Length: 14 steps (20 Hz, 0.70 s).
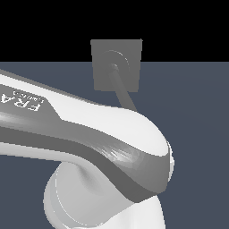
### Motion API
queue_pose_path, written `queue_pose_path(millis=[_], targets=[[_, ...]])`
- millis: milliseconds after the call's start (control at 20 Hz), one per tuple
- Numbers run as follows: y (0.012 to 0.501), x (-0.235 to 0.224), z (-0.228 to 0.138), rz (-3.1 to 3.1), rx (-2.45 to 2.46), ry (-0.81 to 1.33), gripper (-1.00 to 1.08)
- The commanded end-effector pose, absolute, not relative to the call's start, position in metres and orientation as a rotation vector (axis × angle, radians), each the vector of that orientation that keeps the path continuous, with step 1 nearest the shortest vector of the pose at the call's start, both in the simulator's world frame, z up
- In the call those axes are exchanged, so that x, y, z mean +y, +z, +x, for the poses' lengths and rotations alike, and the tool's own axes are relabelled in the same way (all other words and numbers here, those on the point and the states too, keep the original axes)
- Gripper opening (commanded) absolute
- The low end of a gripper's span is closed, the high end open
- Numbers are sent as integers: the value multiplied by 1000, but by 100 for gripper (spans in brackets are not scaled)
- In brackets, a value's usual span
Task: Turn on the faucet by rotating a designated handle.
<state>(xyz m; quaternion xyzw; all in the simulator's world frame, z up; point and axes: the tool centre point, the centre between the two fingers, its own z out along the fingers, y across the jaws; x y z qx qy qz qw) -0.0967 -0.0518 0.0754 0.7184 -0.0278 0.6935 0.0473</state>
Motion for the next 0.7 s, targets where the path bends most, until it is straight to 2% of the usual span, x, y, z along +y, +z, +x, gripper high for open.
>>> queue_pose_path(millis=[0,650], targets=[[79,-57,-97,2184,-94,2117,-100],[118,-94,-99,2170,-94,2125,-100]])
